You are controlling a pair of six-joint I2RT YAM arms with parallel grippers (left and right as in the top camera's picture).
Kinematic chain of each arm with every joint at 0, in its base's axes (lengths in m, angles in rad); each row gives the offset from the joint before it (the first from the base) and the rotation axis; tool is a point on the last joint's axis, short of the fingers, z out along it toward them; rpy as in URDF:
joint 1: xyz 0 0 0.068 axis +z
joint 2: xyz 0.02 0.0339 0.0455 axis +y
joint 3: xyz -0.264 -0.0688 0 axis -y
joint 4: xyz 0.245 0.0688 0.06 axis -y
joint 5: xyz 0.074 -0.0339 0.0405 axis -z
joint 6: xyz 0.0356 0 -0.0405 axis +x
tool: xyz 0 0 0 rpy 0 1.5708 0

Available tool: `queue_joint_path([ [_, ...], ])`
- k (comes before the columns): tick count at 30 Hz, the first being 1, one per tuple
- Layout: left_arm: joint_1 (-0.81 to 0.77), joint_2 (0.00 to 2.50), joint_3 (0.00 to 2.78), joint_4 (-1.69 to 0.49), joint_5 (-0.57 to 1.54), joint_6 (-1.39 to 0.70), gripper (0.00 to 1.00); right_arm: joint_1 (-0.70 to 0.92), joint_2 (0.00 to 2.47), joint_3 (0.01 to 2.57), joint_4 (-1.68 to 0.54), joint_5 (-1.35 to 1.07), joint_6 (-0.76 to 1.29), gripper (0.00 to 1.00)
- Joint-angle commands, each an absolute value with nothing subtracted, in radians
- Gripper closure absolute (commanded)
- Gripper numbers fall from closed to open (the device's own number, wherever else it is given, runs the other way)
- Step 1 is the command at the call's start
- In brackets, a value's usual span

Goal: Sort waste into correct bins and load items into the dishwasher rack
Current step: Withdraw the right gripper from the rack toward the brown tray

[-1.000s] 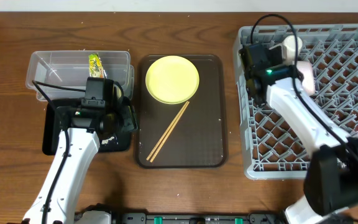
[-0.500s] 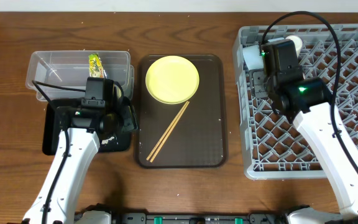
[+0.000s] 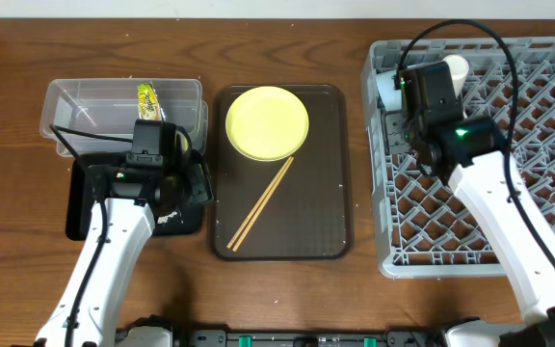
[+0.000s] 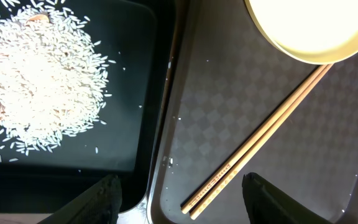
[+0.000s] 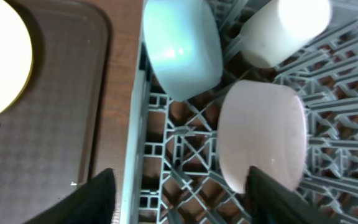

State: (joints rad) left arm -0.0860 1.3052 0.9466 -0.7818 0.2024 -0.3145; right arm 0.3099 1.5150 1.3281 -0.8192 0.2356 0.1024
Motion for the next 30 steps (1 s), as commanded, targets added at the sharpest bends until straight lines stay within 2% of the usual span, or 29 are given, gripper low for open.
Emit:
queue_joint_path([
  [1,-0.081,1.304,0.954,-0.784,0.19,-0.313,0.35,0.315,1.535,1.325,-0.822,0.156,0.112,0.38],
  [10,-0.081,1.308,0.954,-0.789,0.178,-0.312,0.35,0.348,1.538,1.325,-0.79,-0.152,0.139,0.39],
  [16,-0.054,1.307,0.954,-0.847,0.005,-0.384,0.35,0.435,1.568,1.325,-0.778,-0.155,0.271,0.4],
  [25,0.103,1.307,0.954,-0.894,0.015,-0.406,0.35,0.613,1.747,1.325,-0.706,-0.155,0.39,0.41],
  [30,0.116,1.307,0.954,-0.894,0.015,-0.406,0.35,0.714,1.84,1.346,-0.635,-0.151,0.385,0.4],
])
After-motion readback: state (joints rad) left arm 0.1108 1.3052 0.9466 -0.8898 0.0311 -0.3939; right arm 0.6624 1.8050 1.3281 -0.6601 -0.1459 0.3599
